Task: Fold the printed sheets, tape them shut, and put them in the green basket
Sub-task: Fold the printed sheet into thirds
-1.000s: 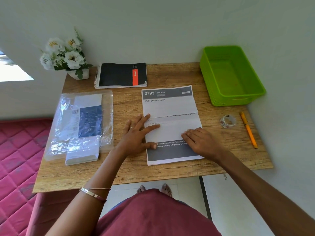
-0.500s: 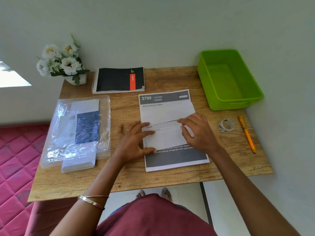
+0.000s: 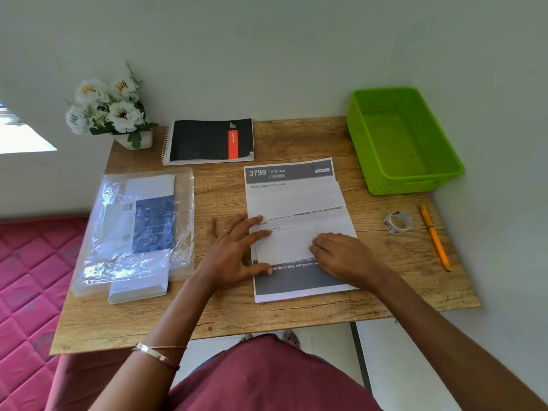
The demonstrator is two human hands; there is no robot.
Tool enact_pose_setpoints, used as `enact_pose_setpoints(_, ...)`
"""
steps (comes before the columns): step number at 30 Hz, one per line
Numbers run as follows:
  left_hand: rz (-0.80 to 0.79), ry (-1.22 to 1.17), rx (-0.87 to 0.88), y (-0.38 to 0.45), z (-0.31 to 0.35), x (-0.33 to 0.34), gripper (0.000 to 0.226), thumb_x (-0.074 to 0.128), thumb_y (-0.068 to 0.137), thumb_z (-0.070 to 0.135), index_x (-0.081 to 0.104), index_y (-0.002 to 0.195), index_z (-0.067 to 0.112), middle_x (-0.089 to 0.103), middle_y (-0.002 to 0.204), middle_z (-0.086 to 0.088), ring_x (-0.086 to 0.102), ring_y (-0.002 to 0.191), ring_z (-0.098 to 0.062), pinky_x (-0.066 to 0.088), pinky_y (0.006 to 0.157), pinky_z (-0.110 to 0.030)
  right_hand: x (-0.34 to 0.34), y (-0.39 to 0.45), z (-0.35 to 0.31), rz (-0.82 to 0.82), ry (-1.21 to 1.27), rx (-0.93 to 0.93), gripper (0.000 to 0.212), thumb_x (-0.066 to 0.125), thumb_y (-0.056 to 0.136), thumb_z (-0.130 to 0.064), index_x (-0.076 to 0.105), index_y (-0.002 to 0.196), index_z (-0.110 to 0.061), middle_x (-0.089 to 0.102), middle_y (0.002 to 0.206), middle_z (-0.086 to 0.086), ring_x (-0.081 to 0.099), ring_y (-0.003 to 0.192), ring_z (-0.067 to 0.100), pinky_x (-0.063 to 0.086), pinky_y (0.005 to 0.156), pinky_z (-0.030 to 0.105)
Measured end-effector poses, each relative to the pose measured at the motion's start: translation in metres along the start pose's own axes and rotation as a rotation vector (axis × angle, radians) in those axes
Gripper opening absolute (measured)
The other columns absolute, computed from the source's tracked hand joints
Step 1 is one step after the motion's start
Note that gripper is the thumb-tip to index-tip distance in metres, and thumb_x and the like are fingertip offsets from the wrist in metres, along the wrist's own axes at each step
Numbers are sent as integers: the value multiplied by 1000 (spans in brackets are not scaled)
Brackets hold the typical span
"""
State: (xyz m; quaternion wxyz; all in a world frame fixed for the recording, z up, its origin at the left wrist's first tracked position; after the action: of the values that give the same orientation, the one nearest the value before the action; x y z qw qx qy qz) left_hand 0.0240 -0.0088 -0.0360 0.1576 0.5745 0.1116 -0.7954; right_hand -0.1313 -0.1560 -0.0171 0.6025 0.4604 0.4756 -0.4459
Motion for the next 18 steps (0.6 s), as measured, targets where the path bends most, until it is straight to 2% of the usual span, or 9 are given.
enact_pose_setpoints(3, -29, 23, 8, 1, 0, 0, 85, 36, 65, 88, 32, 138, 43, 17, 154, 14, 1, 144, -14, -7, 106, -67, -2, -2, -6, 18, -64, -65, 53, 91, 52, -8, 71, 100, 2, 72, 96, 20, 71, 88, 31, 60, 66, 36)
enact_pose_setpoints(6, -40, 32, 4, 2, 1, 0, 88, 38, 65, 89, 30, 139, 42, 15, 154, 14, -1, 144, -13, -8, 106, -68, -6, 0, -8, 85, -72, -96, 50, 89, 54, -5, 71, 100, 4, 73, 87, 18, 71, 79, 29, 59, 61, 34)
enact_pose_setpoints(9, -27, 26, -1, 3, 3, -1, 85, 37, 66, 88, 31, 138, 43, 18, 153, 15, 2, 144, -13, -8, 106, -68, -10, 6, -7, 215, -57, -83, 27, 74, 74, 0, 69, 101, 3, 70, 80, 14, 66, 71, 26, 53, 59, 33)
enact_pose_setpoints(12, 72, -83, -48, 5, 3, -7, 70, 41, 73, 79, 41, 132, 42, 35, 145, 14, 21, 140, -13, -7, 108, -65, -18, 14, 1, 326, -16, 14, 18, 61, 85, -1, 68, 102, 0, 68, 82, 12, 63, 74, 27, 46, 67, 36)
enact_pose_setpoints(15, 254, -197, -154, 10, -2, -15, 42, 46, 82, 61, 63, 111, 35, 58, 121, 15, 47, 120, -10, 13, 105, -66, -34, 24, 14, 420, 71, 181, 24, 53, 84, -2, 68, 103, -5, 65, 84, 8, 60, 76, 24, 42, 72, 37)
enact_pose_setpoints(18, 393, -302, -293, 14, -8, -20, 31, 51, 84, 50, 70, 91, 26, 64, 96, 13, 55, 93, -9, 23, 102, -55, -43, 37, 29, 443, 125, 310, 30, 49, 83, -7, 67, 108, -9, 63, 86, 5, 57, 80, 22, 37, 77, 40)
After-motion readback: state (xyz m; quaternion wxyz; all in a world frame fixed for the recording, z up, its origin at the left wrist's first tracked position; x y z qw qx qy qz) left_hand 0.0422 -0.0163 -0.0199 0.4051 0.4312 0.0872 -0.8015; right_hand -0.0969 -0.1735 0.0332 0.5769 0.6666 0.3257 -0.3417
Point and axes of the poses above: each hand's wrist, its own y-axis towards the middle knuckle, its own x-axis out of the palm, z = x × y, the point moved 6 cm from there along y, towards the middle knuckle
